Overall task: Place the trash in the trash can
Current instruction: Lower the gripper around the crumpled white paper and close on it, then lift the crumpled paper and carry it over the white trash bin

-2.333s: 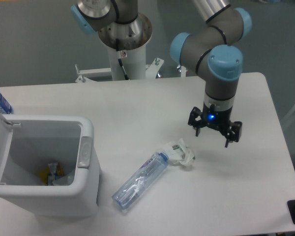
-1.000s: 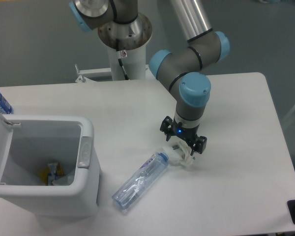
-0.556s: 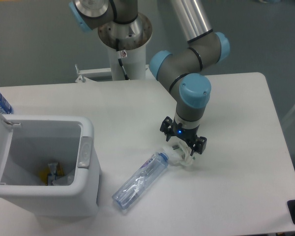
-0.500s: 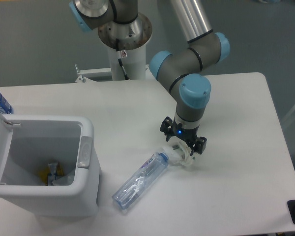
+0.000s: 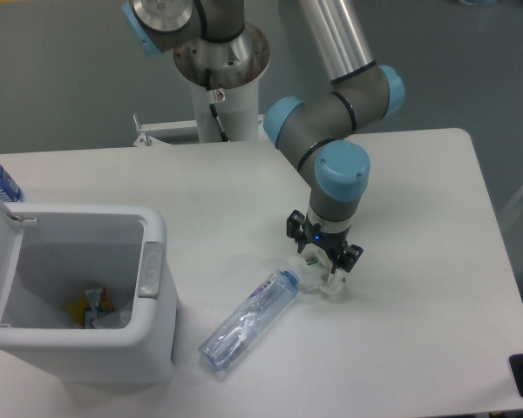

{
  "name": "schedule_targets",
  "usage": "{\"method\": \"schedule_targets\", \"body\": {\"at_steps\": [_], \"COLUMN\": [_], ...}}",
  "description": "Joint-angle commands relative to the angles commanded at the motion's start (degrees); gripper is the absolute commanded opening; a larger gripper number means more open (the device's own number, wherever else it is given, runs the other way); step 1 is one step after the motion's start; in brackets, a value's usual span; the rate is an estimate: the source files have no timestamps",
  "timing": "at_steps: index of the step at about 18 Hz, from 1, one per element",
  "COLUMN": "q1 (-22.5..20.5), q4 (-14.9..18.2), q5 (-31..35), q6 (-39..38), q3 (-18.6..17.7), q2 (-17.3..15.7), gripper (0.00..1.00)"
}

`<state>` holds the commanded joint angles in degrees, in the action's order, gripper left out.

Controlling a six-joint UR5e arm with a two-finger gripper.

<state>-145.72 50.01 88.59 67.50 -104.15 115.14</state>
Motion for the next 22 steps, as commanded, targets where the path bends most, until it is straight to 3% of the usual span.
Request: {"method": "schedule_targets", "body": {"at_steps": [11, 15, 22], "q1": [-1.4, -2.9, -3.7], "q4": [1.1, 6.1, 17.1], "q5": [-0.7, -2.9, -8.5], "q6": [-2.0, -2.0, -4.4], "q3": [2.8, 5.4, 13.6], "q2": [-2.3, -4.7, -8.3], "gripper": [0.00, 0.00, 0.00]}}
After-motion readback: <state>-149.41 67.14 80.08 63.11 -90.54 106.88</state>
